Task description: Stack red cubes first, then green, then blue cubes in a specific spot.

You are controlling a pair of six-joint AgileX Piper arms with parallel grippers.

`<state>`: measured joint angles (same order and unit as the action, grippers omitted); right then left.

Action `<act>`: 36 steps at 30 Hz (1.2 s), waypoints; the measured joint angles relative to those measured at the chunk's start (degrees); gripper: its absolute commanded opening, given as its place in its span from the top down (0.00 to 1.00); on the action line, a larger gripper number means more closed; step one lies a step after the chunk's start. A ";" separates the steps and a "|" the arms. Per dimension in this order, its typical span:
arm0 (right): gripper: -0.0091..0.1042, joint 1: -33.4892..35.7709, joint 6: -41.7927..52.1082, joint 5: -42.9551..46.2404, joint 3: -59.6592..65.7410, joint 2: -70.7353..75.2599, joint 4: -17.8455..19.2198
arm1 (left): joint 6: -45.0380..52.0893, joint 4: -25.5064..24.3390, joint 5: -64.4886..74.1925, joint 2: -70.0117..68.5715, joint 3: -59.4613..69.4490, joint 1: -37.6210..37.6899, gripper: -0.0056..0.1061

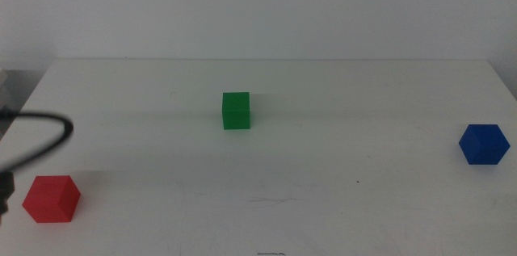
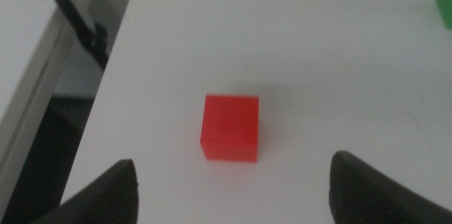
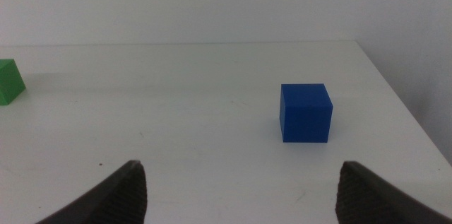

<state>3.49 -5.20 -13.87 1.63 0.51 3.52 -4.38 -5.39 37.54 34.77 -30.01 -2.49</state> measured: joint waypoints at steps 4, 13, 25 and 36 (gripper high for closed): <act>0.11 0.00 0.00 0.00 0.00 0.00 0.00 | 0.25 0.14 7.47 5.84 -6.66 0.00 0.13; 0.11 0.00 0.00 0.00 0.00 0.00 0.00 | 0.93 2.10 18.07 23.03 -18.16 0.00 0.13; 0.11 0.00 0.00 0.00 0.00 0.00 0.00 | 16.49 11.74 26.10 43.76 -31.23 -7.36 0.13; 0.11 0.00 0.00 0.00 0.00 0.00 0.00 | 25.79 15.73 23.10 55.72 -32.12 -10.28 0.13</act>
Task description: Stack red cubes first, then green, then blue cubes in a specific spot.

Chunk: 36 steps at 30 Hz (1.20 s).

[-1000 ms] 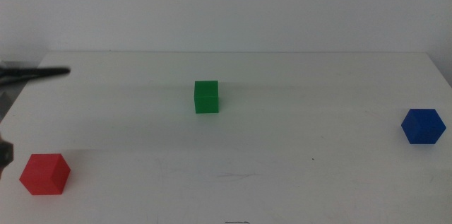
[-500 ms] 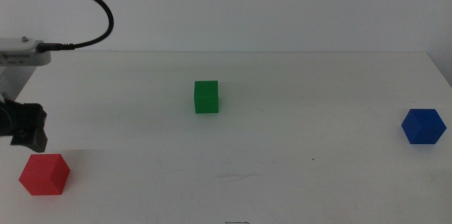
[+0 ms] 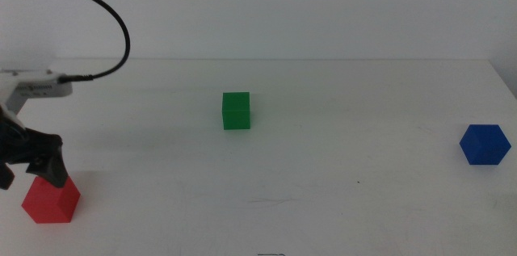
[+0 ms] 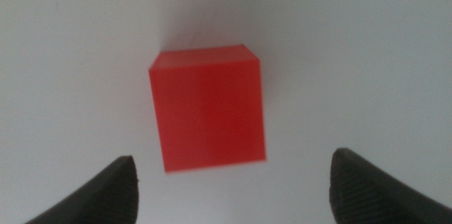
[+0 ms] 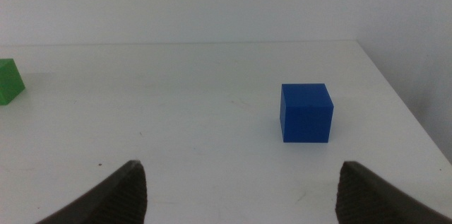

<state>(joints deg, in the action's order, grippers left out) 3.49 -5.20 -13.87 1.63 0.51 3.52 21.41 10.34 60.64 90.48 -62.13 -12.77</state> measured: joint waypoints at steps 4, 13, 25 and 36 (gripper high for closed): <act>0.11 0.00 0.00 0.00 0.00 0.00 0.00 | 0.59 -1.09 -2.36 2.78 0.00 0.00 0.13; 0.11 0.00 0.00 0.00 0.00 0.00 0.00 | 0.76 -1.30 -6.07 6.89 -0.11 0.00 0.13; 0.11 0.00 0.00 0.00 0.00 0.00 0.00 | 0.76 -1.30 -8.05 12.96 -0.11 0.00 0.17; 0.11 0.00 0.00 0.00 0.00 0.00 0.00 | -1.75 -1.19 -7.51 14.26 -0.22 0.39 0.81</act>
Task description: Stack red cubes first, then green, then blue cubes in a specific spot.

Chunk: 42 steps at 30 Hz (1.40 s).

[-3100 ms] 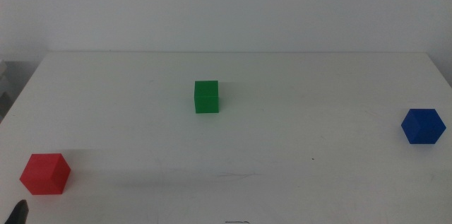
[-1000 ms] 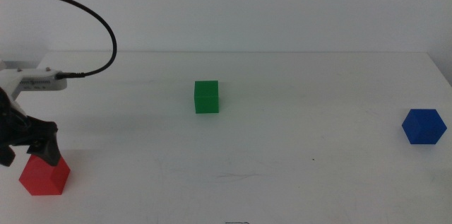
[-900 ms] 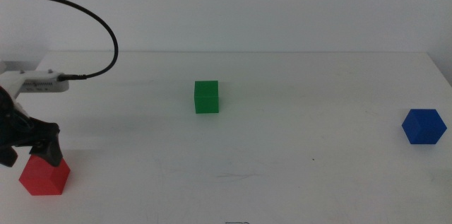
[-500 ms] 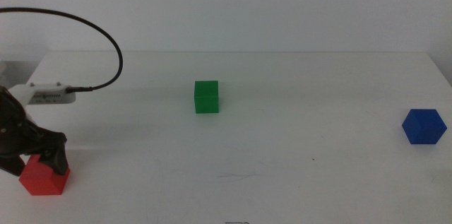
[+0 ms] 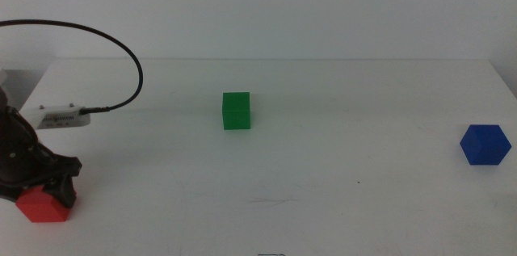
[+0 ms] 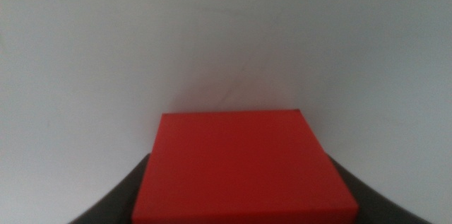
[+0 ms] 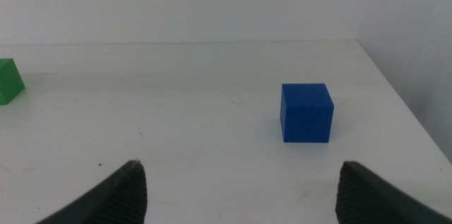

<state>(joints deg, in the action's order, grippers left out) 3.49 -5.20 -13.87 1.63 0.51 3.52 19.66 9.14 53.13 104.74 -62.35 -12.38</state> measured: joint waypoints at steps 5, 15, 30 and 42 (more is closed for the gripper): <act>0.11 0.00 0.00 0.00 0.00 0.00 0.00 | -7.28 -2.01 1.76 -3.57 -0.51 5.02 0.96; 0.11 0.00 0.00 0.00 0.00 0.00 0.00 | -29.25 -2.87 6.35 -2.13 -12.46 27.70 0.96; 0.11 0.00 0.00 0.00 0.00 0.00 0.05 | -45.27 -3.92 9.63 15.66 -34.39 46.15 0.96; 0.11 0.00 0.00 0.00 0.00 0.00 0.37 | -45.82 -0.41 8.97 19.69 -36.45 48.08 0.96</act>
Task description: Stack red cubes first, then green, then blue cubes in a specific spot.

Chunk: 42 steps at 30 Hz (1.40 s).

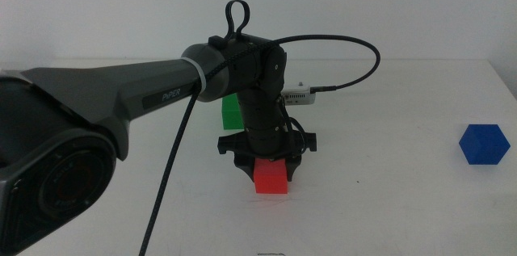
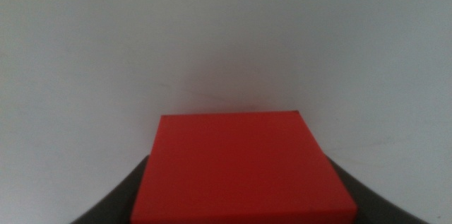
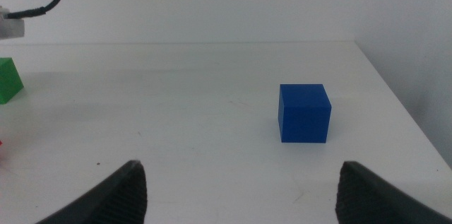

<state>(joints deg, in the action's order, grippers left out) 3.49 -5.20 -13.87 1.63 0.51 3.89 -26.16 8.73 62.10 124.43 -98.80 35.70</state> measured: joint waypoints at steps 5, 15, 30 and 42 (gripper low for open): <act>0.11 0.00 0.00 0.00 0.00 0.00 0.05 | -0.05 0.79 0.41 0.91 -0.02 0.01 0.96; 0.11 0.00 0.00 0.00 0.00 0.00 0.05 | -0.10 0.81 0.40 1.04 -0.02 0.01 0.11; 0.11 0.00 0.00 0.00 0.00 0.00 0.05 | -1.14 -8.13 4.13 -11.62 -0.02 0.01 0.11; 0.11 0.00 0.00 0.00 0.00 0.00 0.05 | -2.01 -19.36 2.14 -10.30 -7.92 -3.54 0.11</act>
<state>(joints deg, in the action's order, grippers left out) 3.49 -5.20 -13.87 1.63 0.51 3.95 -28.17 -10.63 64.24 114.14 -106.72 32.16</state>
